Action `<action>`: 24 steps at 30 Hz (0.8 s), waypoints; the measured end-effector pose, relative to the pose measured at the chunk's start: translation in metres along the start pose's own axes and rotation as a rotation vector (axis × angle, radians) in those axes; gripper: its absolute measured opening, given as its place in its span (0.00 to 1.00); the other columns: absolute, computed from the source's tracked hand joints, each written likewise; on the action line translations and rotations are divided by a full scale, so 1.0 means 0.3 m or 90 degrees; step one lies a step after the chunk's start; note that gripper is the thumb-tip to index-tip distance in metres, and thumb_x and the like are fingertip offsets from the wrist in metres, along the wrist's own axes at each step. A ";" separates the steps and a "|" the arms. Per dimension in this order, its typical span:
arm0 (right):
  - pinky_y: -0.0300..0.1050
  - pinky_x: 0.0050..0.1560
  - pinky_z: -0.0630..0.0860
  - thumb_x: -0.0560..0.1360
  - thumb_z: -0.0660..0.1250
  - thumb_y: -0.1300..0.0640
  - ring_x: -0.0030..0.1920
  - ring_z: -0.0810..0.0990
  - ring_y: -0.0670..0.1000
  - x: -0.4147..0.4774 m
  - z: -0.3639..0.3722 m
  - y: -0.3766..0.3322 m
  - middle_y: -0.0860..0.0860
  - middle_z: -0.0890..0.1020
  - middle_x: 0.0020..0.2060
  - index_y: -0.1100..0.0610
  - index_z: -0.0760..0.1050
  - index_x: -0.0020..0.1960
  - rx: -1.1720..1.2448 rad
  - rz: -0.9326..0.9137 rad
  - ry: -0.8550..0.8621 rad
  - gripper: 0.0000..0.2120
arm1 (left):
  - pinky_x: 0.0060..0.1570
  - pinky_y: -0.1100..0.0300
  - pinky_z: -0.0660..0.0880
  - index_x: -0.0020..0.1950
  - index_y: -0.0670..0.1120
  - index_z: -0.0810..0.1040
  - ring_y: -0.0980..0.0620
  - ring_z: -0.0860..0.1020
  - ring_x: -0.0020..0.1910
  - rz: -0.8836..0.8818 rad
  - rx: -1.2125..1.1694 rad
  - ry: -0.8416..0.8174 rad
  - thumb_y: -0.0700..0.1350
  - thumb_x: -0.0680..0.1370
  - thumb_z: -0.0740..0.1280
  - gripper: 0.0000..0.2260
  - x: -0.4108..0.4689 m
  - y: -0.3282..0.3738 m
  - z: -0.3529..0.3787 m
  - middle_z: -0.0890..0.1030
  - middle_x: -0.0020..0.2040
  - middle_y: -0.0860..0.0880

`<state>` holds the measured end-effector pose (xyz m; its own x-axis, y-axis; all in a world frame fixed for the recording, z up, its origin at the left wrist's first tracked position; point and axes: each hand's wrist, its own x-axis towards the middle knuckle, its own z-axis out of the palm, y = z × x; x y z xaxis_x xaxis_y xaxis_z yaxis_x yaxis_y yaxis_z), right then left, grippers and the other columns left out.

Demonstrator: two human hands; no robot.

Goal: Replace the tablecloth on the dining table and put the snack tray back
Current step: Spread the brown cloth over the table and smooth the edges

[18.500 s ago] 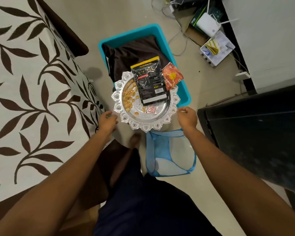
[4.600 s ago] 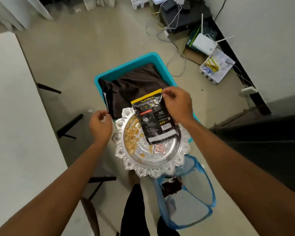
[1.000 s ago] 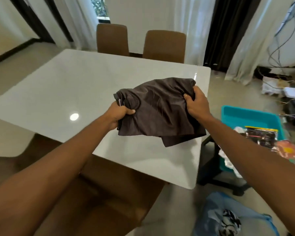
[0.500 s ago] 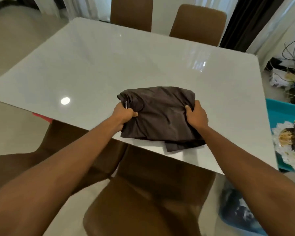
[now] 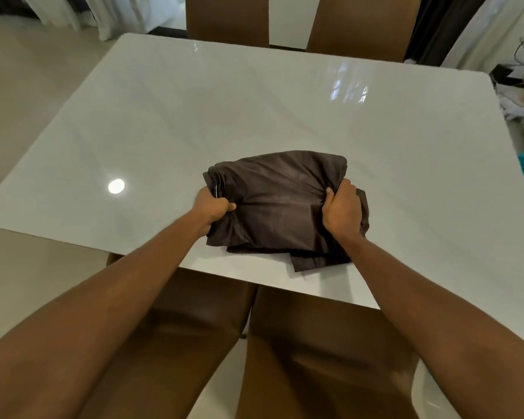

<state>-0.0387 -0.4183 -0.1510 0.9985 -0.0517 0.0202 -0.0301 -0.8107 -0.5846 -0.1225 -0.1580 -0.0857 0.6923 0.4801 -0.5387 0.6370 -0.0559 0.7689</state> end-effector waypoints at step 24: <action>0.51 0.64 0.73 0.75 0.66 0.36 0.63 0.73 0.54 0.356 0.168 -0.313 0.53 0.74 0.65 0.48 0.66 0.73 0.052 0.026 0.091 0.31 | 0.76 0.37 0.50 0.74 0.51 0.69 0.42 0.60 0.77 0.754 0.563 0.086 0.65 0.71 0.67 0.35 0.535 0.126 -0.161 0.70 0.72 0.45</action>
<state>0.0730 -0.3183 -0.1349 0.9795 -0.1704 0.1072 -0.0604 -0.7565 -0.6512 -0.0036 -0.0409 -0.1264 0.9388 -0.1507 0.3097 -0.2322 -0.9411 0.2458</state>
